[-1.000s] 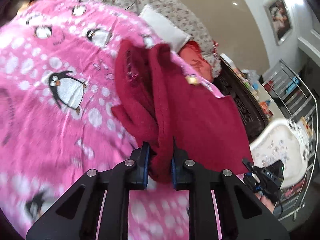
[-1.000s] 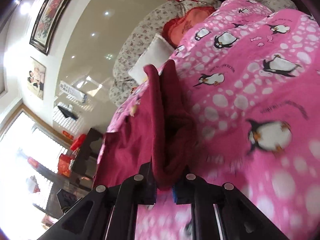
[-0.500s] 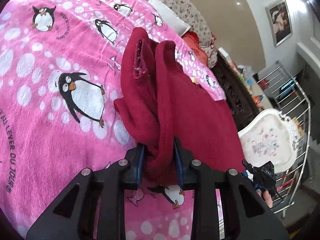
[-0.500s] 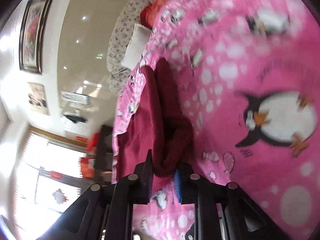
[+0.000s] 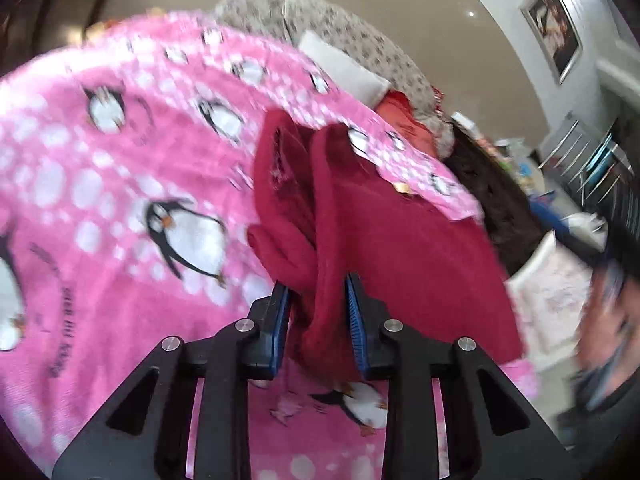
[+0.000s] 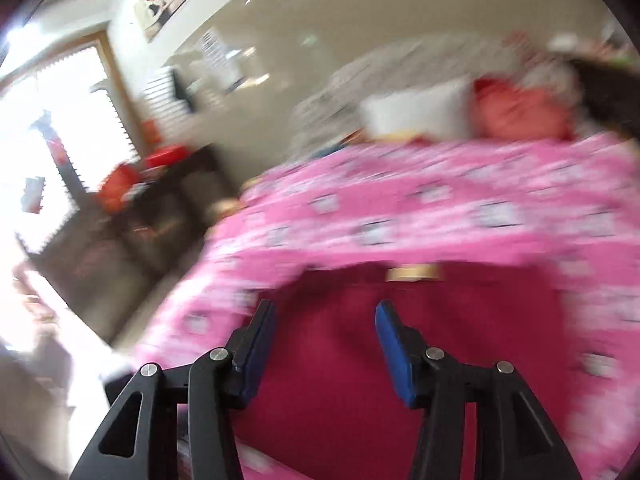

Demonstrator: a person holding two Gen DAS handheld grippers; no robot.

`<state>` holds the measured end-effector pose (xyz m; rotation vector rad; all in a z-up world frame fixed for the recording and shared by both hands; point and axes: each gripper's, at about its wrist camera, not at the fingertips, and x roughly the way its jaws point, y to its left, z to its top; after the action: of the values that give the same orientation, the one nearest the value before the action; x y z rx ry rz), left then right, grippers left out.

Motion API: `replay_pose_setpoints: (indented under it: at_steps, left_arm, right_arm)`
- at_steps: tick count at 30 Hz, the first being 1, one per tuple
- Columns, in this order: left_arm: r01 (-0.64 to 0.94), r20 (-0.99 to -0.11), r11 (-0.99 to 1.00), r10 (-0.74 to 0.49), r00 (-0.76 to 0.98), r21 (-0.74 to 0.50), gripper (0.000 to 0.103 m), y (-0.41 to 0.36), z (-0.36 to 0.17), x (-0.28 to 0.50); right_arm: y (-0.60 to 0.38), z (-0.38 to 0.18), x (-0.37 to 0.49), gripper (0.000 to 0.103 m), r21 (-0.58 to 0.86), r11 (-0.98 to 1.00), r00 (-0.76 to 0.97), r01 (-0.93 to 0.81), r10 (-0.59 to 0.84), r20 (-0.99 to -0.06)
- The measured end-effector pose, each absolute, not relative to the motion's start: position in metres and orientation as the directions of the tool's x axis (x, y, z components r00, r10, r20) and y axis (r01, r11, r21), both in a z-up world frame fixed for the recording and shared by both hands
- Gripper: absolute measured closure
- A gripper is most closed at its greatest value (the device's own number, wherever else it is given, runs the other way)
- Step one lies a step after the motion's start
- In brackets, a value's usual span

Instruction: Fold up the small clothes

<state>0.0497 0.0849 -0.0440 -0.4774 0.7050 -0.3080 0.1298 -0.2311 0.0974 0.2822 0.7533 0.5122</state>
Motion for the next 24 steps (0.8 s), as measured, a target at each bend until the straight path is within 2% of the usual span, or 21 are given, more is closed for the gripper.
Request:
replay_pose_setpoints:
  at_steps: [2, 5, 7, 10, 15, 22, 23, 24]
  left_arm:
    - [0.107, -0.551, 0.911, -0.331, 0.766, -0.399, 0.078, 0.069, -0.042, 0.041]
    - [0.119, -0.532, 0.957, -0.247, 0.81, -0.263, 0.082, 0.05, -0.041, 0.031]
    - [0.134, -0.528, 0.965, -0.237, 0.816, -0.226, 0.084, 0.046, -0.042, 0.029]
    - [0.161, -0.522, 0.971, -0.232, 0.821, -0.178, 0.085, 0.039, -0.042, 0.028]
    - [0.216, -0.504, 0.975, -0.211, 0.838, -0.049, 0.087, 0.019, -0.037, 0.023]
    - [0.231, -0.483, 0.973, -0.201, 0.852, 0.004, 0.087, 0.013, -0.036, 0.023]
    - [0.234, -0.481, 0.972, -0.203, 0.853, 0.003, 0.087, 0.013, -0.036, 0.022]
    - [0.238, -0.477, 0.971, -0.209, 0.854, 0.0, 0.087, 0.013, -0.035, 0.018]
  right_arm:
    - [-0.191, 0.081, 0.176, 0.05, 0.508, 0.785, 0.484, -0.355, 0.619, -0.618]
    - [-0.15, 0.043, 0.239, 0.05, 0.571, 0.781, 0.335, -0.252, 0.624, -0.706]
    - [-0.132, 0.016, 0.266, 0.05, 0.583, 0.79, 0.229, -0.19, 0.613, -0.756]
    - [-0.112, -0.001, 0.279, 0.048, 0.544, 0.816, 0.144, -0.195, 0.572, -0.807]
    - [-0.088, 0.002, 0.297, 0.03, 0.482, 0.84, 0.131, -0.25, 0.523, -0.843]
    - [-0.041, -0.007, 0.301, 0.03, 0.235, 0.898, 0.084, -0.371, 0.284, -0.955]
    - [-0.039, -0.011, 0.302, 0.033, 0.212, 0.9, 0.074, -0.382, 0.258, -0.963]
    - [-0.039, -0.012, 0.301, 0.049, 0.206, 0.898, 0.07, -0.389, 0.252, -0.965]
